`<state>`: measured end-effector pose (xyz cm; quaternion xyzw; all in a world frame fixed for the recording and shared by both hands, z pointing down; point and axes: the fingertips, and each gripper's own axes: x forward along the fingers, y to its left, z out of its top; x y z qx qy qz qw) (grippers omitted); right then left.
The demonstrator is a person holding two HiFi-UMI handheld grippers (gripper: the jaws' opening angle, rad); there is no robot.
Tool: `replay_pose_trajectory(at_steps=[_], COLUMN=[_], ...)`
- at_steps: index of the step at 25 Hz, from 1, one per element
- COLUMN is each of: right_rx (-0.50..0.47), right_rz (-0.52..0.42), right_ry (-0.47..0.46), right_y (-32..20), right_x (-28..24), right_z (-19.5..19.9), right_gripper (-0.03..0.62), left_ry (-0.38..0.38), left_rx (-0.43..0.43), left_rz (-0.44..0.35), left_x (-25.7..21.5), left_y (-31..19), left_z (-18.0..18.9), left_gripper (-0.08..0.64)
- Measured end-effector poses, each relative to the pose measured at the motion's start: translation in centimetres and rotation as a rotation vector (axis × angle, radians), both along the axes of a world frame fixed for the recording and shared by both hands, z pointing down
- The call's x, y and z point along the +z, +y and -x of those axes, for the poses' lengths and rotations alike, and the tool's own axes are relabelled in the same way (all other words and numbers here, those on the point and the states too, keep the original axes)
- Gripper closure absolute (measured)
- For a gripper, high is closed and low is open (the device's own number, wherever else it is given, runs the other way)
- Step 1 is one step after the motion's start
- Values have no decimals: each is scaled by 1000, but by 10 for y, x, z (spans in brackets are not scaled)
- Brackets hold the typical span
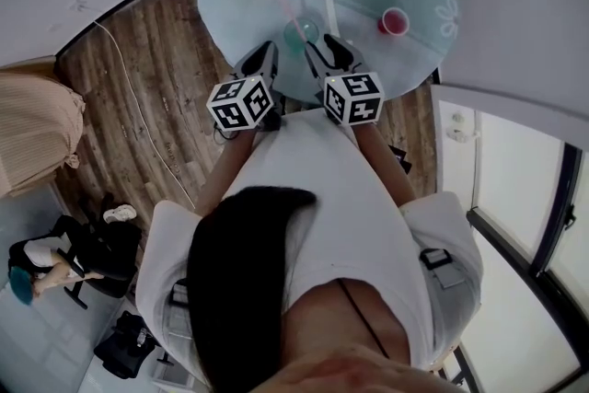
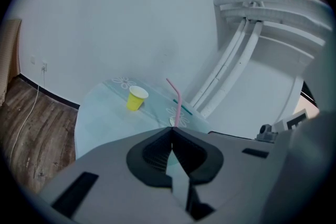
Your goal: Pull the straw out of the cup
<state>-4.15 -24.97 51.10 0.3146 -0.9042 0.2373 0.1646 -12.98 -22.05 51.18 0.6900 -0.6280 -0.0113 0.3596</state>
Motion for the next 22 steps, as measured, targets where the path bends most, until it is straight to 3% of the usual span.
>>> replay_pose_trajectory(at_steps=[22], right_rx=[-137], right_rz=[-131], right_ry=[102], right_y=[-36], right_x=[-9], right_z=[55], right_gripper=[417], left_ry=[15], left_rx=[-55], left_rz=[47], left_x=[12], left_y=[-12], left_z=[45], left_gripper=[551])
